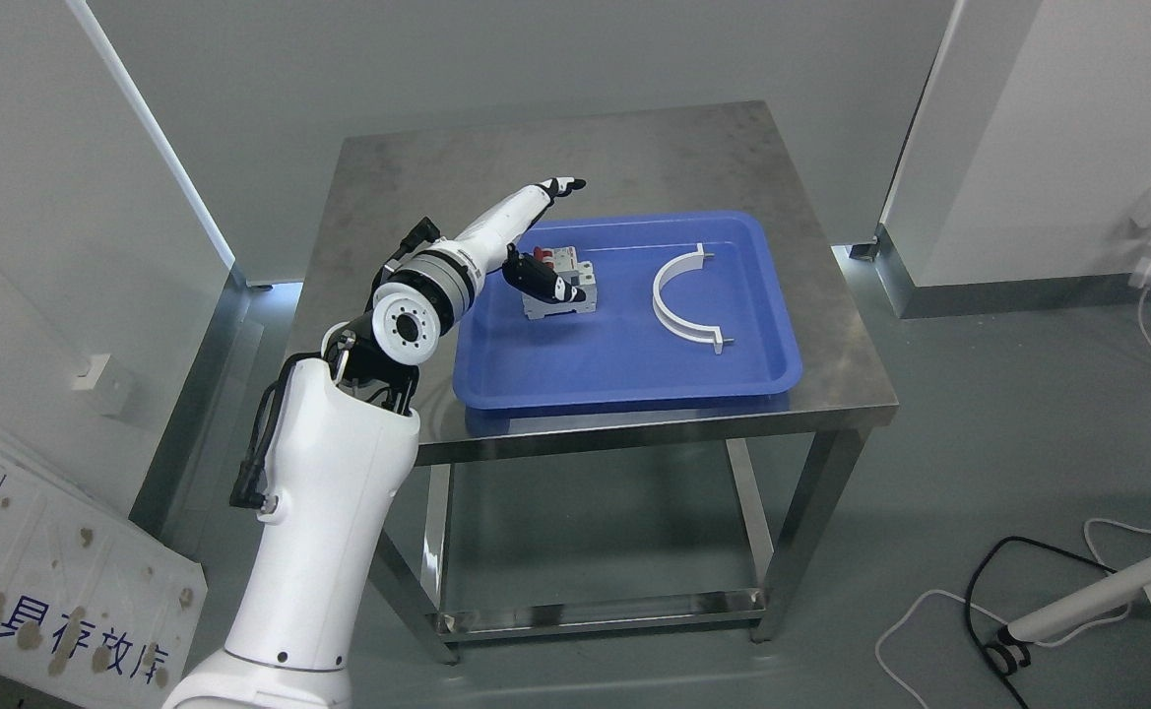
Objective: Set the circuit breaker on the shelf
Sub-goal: 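Reach the left hand toward the grey circuit breaker in the blue tray, then grasp the circuit breaker with the left hand and lift it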
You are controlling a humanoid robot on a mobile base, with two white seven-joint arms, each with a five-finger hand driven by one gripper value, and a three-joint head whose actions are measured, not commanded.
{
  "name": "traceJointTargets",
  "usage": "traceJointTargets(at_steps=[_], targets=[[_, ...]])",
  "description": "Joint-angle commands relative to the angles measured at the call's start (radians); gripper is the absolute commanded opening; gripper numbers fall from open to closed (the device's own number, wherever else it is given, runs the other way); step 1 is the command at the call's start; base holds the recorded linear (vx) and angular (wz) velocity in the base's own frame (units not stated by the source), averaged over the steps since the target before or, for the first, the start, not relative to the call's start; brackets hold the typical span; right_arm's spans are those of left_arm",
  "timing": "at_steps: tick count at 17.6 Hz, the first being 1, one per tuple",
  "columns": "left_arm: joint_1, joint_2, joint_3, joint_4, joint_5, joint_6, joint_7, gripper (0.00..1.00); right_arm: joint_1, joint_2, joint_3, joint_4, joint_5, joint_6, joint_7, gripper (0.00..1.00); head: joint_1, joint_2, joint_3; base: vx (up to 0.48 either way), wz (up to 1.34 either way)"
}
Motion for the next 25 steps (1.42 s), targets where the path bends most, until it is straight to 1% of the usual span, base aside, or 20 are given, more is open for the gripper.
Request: traceJointTargets(at_steps=[1,3,6,8,12,13,17,19,21,23,25], targets=[[-0.025,0.017,-0.019,0.157,-0.055,0.001,-0.005,0.85,0.017,-0.017,0.0,0.0,-0.001,-0.029,0.0,1.0,0.0,0.0,0.0,0.0,0.0],[-0.017,0.017,-0.021,0.157,-0.056,0.001,-0.008,0.81,0.017,-0.017,0.0,0.0,-0.001,-0.029,0.0,1.0,0.0,0.0,0.0,0.0,0.0],[-0.017,0.017,-0.025,0.159,-0.09,-0.001,-0.007,0.81,0.017,-0.017,0.0,0.0,-0.001,-0.029,0.0,1.0,0.0,0.0,0.0,0.0,0.0],[-0.016,0.017,-0.025,0.157,-0.107,-0.001,-0.004,0.77,0.017,-0.017,0.0,0.0,-0.001,-0.029,0.0,1.0,0.0,0.0,0.0,0.0,0.0],[-0.014,0.017,-0.018,0.157,-0.106,-0.004,-0.001,0.61,0.017,-0.017,0.0,0.0,0.001,-0.029,0.0,1.0,0.0,0.0,0.0,0.0,0.0],[-0.014,0.017,-0.016,0.157,-0.106,-0.007,-0.001,0.56,0.017,-0.017,0.0,0.0,-0.001,-0.029,0.0,1.0,0.0,0.0,0.0,0.0,0.0],[-0.023,0.017,-0.018,0.165,-0.106,-0.015,0.001,0.41,0.017,-0.017,0.0,0.0,0.001,-0.029,0.0,1.0,0.0,0.0,0.0,0.0,0.0],[-0.023,0.017,0.007,0.169,-0.106,-0.039,0.024,0.28,0.017,-0.017,0.0,0.0,0.001,-0.029,0.0,1.0,0.0,0.0,0.0,0.0,0.0],[-0.022,0.017,0.037,0.176,-0.106,-0.067,0.039,0.2,0.017,-0.017,0.0,0.0,-0.001,-0.029,0.0,1.0,0.0,0.0,0.0,-0.002,-0.05],[-0.023,0.017,0.077,0.174,-0.099,-0.077,0.042,0.16,0.017,-0.017,0.0,0.0,-0.001,-0.029,0.0,1.0,0.0,0.0,0.0,-0.082,0.0],[-0.025,0.017,0.136,0.156,-0.09,-0.088,0.045,0.15,0.017,-0.017,0.0,0.0,-0.001,-0.029,0.0,1.0,0.0,0.0,0.0,-0.152,0.0]])
